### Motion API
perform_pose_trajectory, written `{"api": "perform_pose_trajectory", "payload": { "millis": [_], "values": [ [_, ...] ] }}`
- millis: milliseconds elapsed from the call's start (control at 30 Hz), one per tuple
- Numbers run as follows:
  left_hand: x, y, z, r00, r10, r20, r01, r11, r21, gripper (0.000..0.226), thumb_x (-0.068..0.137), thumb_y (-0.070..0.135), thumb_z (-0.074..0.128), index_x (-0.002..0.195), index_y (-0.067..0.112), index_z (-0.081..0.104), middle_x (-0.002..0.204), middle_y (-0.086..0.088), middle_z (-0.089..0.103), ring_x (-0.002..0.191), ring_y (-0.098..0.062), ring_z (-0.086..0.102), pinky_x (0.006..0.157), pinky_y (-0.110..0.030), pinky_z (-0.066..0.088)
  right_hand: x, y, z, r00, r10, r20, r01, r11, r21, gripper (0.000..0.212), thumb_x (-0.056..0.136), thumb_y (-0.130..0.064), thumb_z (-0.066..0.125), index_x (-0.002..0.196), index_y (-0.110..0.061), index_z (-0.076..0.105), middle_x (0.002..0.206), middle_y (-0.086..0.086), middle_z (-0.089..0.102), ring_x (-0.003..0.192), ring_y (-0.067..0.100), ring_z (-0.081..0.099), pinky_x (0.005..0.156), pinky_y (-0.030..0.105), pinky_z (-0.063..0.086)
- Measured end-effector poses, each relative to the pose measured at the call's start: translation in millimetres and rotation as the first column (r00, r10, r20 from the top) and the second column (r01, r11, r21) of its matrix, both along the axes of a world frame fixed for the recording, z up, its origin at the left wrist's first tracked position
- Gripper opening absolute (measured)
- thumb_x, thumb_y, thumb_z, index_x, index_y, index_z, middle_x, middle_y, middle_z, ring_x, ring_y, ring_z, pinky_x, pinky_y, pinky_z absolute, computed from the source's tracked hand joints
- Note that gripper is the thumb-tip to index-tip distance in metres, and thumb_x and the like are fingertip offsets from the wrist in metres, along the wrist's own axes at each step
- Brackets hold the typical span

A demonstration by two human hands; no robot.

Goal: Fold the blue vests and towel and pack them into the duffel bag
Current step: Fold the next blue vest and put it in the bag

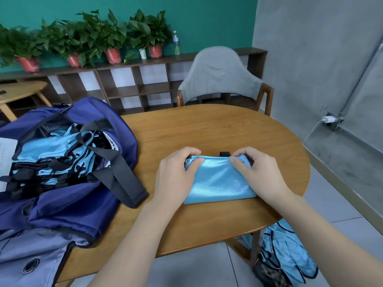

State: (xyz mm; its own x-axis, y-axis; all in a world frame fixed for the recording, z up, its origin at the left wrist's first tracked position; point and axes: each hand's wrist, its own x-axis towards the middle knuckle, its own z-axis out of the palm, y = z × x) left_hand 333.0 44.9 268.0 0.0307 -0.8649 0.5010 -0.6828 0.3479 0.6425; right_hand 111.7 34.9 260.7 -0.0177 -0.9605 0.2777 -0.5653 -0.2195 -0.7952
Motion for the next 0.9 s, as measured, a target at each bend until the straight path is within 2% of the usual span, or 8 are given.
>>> {"api": "perform_pose_trajectory", "payload": {
  "millis": [100, 167, 333, 467, 567, 633, 767, 900],
  "values": [
    [3, -12, -11, 0.992, -0.019, 0.122, 0.014, 0.999, 0.041, 0.020, 0.091, 0.022, 0.073, 0.108, 0.033, 0.073, 0.110, 0.017, 0.063, 0.110, -0.006, 0.055, 0.100, -0.035, 0.042, 3, -10, -8, 0.985, -0.042, -0.165, 0.045, 0.999, 0.015, 0.011, 0.093, -0.049, 0.063, 0.095, -0.039, 0.067, 0.094, -0.010, 0.068, 0.071, 0.011, 0.060, 0.067, 0.042, 0.056],
    [5, -17, -13, 0.976, -0.080, 0.202, 0.076, 0.997, 0.025, 0.024, 0.093, 0.017, 0.071, 0.104, 0.038, 0.074, 0.119, 0.018, 0.061, 0.116, -0.004, 0.048, 0.102, -0.036, 0.032, 5, -13, -8, 0.981, -0.051, -0.186, 0.054, 0.998, 0.014, 0.012, 0.093, -0.049, 0.063, 0.096, -0.038, 0.067, 0.102, -0.014, 0.066, 0.083, 0.008, 0.061, 0.073, 0.041, 0.056],
    [8, -12, -11, 0.930, -0.281, 0.239, 0.264, 0.959, 0.102, 0.031, 0.098, 0.009, 0.058, 0.102, 0.033, 0.078, 0.117, 0.020, 0.066, 0.087, 0.013, 0.056, 0.087, -0.031, 0.044, 7, -15, -5, 0.956, -0.136, -0.258, 0.147, 0.989, 0.021, 0.029, 0.089, -0.058, 0.064, 0.107, -0.035, 0.064, 0.103, -0.016, 0.062, 0.092, 0.008, 0.058, 0.071, 0.033, 0.048],
    [1, 3, 0, 0.905, -0.117, 0.410, 0.048, 0.984, 0.174, 0.024, 0.098, 0.030, 0.055, 0.108, 0.039, 0.074, 0.120, 0.022, 0.061, 0.080, 0.017, 0.054, 0.093, -0.032, 0.039, 6, -8, -2, 0.936, -0.214, -0.278, 0.213, 0.976, -0.037, 0.043, 0.092, -0.059, 0.059, 0.123, -0.029, 0.059, 0.115, -0.012, 0.058, 0.096, 0.010, 0.061, 0.076, 0.036, 0.053],
    [-9, 15, 10, 0.857, 0.001, 0.516, -0.124, 0.971, 0.204, 0.041, 0.099, 0.056, 0.039, 0.109, 0.036, 0.073, 0.111, 0.014, 0.061, 0.095, -0.009, 0.062, 0.088, -0.034, 0.039, 8, 1, 0, 0.936, -0.238, -0.258, 0.240, 0.970, -0.026, 0.044, 0.092, -0.056, 0.060, 0.126, -0.027, 0.056, 0.116, -0.009, 0.058, 0.098, 0.013, 0.061, 0.080, 0.038, 0.053],
    [-16, 27, 16, 0.874, 0.057, 0.483, -0.183, 0.959, 0.218, 0.059, 0.099, 0.065, 0.029, 0.083, 0.027, 0.072, 0.088, 0.008, 0.060, 0.081, -0.021, 0.058, 0.071, -0.032, 0.037, 12, 8, 3, 0.953, -0.206, -0.222, 0.222, 0.974, 0.047, 0.046, 0.091, -0.057, 0.061, 0.125, -0.028, 0.054, 0.107, -0.010, 0.061, 0.095, 0.014, 0.061, 0.083, 0.039, 0.052],
    [-24, 42, 9, 0.913, 0.108, 0.394, -0.194, 0.963, 0.185, 0.063, 0.103, 0.054, 0.036, 0.053, 0.017, 0.040, 0.057, 0.000, 0.044, 0.060, -0.025, 0.046, 0.058, -0.035, 0.037, 21, 23, 10, 0.965, -0.101, -0.243, 0.153, 0.967, 0.204, 0.053, 0.088, -0.061, 0.062, 0.129, -0.029, 0.051, 0.092, -0.015, 0.064, 0.092, 0.014, 0.063, 0.085, 0.040, 0.054],
    [-28, 46, -6, 0.872, 0.193, 0.451, -0.227, 0.974, 0.023, 0.045, 0.095, 0.051, 0.056, 0.062, 0.020, 0.057, 0.061, 0.006, 0.044, 0.056, -0.023, 0.053, 0.051, -0.029, 0.034, 26, 29, 17, 0.948, -0.079, -0.307, 0.169, 0.946, 0.278, 0.060, 0.084, -0.059, 0.068, 0.131, -0.026, 0.053, 0.090, -0.014, 0.060, 0.091, 0.015, 0.062, 0.081, 0.034, 0.051]
  ]
}}
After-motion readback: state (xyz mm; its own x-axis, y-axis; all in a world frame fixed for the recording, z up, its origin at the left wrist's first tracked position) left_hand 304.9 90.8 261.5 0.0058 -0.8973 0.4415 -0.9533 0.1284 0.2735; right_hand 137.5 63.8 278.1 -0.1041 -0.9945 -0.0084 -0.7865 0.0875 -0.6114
